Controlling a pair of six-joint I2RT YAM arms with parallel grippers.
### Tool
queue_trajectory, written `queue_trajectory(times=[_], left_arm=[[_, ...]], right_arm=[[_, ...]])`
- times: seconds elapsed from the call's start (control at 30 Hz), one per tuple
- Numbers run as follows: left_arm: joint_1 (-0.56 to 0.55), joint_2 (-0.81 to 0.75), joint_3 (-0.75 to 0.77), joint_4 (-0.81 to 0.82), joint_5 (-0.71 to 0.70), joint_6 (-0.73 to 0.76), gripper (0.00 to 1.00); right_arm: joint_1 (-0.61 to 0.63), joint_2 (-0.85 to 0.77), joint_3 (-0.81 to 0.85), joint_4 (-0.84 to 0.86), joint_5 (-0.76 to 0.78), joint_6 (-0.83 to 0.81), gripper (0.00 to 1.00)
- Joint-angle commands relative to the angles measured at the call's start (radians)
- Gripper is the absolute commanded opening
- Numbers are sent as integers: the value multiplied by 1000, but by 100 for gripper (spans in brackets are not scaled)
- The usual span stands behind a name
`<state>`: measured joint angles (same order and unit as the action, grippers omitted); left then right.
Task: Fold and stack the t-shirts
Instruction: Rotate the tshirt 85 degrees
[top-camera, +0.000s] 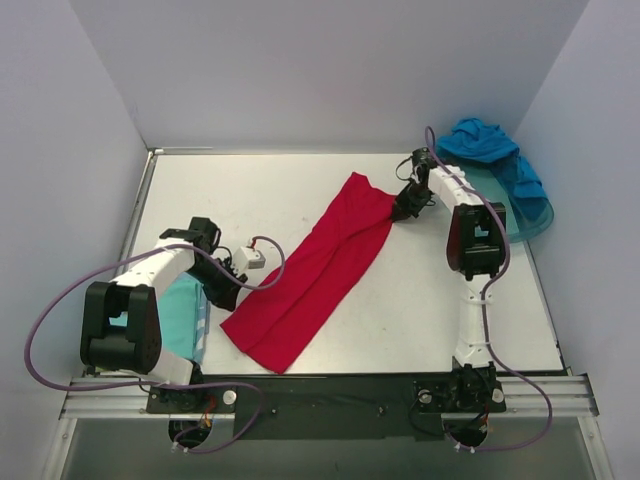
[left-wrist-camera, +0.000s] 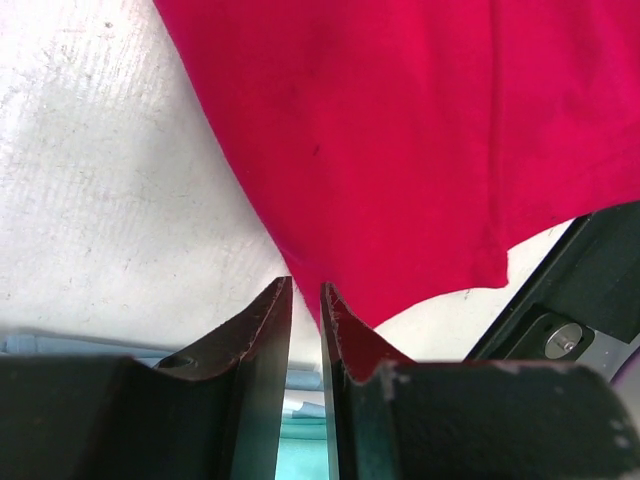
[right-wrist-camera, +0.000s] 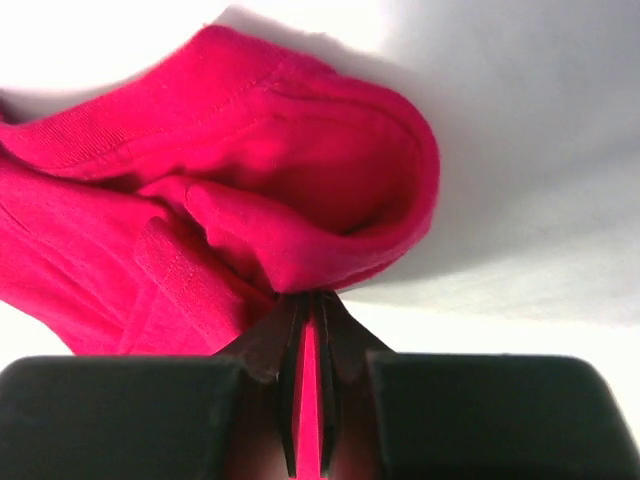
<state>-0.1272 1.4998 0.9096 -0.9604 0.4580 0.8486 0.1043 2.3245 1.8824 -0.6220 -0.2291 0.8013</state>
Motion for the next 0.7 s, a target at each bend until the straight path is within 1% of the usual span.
queue_trajectory(times=[0.0,0.07,0.1,0.13,0.17,0.2,0.27,0.3,0.33,0.4,0.47,0.5,0.53,0.57,0.6,0.63,0.67], left_arm=[[3,-24,43,35,45,-17,28],[3,-16,61,37,65,-22,28],[3,-10,67,38,82,-25,28],[1,-7,75,40,90,-26,28],[-2,-3,77,49,99,-34,28],[-3,-1,80,63,102,-39,28],[-8,-1,81,75,108,-46,28],[-9,-1,86,78,111,-46,28],[-9,-6,92,77,114,-45,28],[-8,-18,97,60,139,-13,28],[-8,-53,86,23,189,102,29],[-11,-91,77,14,235,222,29],[-9,-108,57,-1,252,281,31],[-14,-139,46,-4,284,410,32],[-18,-150,25,9,306,458,37],[-34,-171,3,24,311,533,44],[-63,-182,-8,58,311,573,47]], right_arm=[[-5,108,168,-18,-42,48,0],[-8,177,294,17,-68,59,0],[-9,226,376,65,-97,64,0],[-9,258,423,99,-122,79,0],[-9,312,493,192,-171,93,0],[-9,334,513,296,-191,125,0],[-9,380,541,407,-231,201,0],[-9,400,549,430,-258,237,3],[-9,404,552,458,-271,242,13],[0,386,541,472,-311,207,28],[9,330,488,475,-332,150,31],[12,273,428,475,-335,118,32],[15,244,397,472,-331,107,35],[15,169,318,466,-310,75,43],[18,94,244,453,-279,61,46],[24,63,216,447,-256,24,49],[28,-1,169,423,-216,0,50]])
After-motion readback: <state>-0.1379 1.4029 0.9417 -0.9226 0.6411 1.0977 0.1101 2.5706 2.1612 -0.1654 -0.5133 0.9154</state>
